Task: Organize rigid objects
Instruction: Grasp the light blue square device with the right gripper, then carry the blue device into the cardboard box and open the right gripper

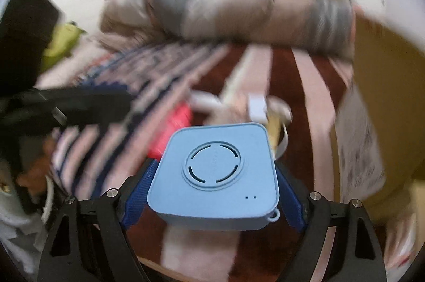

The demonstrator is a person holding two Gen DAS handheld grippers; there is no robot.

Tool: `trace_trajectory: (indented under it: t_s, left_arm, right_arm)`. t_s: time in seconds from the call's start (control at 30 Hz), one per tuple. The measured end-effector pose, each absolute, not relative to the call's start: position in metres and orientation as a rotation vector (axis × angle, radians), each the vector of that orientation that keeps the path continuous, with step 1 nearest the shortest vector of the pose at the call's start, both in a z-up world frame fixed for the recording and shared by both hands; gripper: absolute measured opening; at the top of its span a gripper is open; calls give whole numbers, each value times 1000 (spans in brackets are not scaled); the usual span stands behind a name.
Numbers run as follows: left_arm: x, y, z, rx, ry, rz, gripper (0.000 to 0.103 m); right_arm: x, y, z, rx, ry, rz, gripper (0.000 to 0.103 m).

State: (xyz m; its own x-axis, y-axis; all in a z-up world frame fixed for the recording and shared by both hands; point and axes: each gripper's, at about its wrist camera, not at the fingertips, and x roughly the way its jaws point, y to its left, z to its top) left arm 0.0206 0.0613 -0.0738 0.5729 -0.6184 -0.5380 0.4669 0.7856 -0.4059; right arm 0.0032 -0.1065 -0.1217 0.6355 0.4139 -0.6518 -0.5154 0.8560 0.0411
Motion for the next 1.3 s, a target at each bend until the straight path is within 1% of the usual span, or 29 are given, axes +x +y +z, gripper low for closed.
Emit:
trace_trajectory:
  t_s: [0.1, 0.17, 0.47, 0.5, 0.53, 0.63, 0.67, 0.97, 1.0, 1.03, 1.1, 1.3]
  left_arm:
    - [20, 56, -56, -200, 694, -616, 97]
    - [18, 55, -48, -194, 685, -618, 97]
    - [26, 44, -44, -346, 717, -799, 97]
    - [27, 42, -42, -355, 719, -817, 92]
    - [28, 40, -40, -367, 720, -836, 82]
    - [28, 34, -29, -364, 711, -847, 64]
    - [27, 31, -24, -342, 703, -832, 63]
    - [16, -20, 20, -80, 621, -713, 60]
    - [18, -26, 24, -73, 621, -725, 57]
    - [20, -32, 27, -66, 621, -732, 50]
    - [27, -45, 32, -47, 624, -742, 44]
    - [45, -102, 41, 2, 635, -832, 35]
  right_arm:
    - [0, -98, -94, -191, 626, 576, 82]
    - [1, -98, -87, -197, 604, 581, 82]
    - [-17, -100, -53, -187, 407, 670, 82]
    - [-19, -101, -50, -184, 390, 672, 82]
    - [-21, -102, -48, -184, 372, 674, 82]
    - [-22, -106, -43, -193, 352, 666, 82]
    - [-21, -108, -42, -191, 348, 660, 82]
    - [-25, -137, -25, -196, 354, 590, 80]
    - [-24, -144, -23, -182, 355, 582, 80]
    - [-24, -150, -22, -172, 359, 578, 80]
    - [-21, -166, -19, -141, 363, 558, 79]
    - [-12, -219, -11, -75, 371, 474, 79]
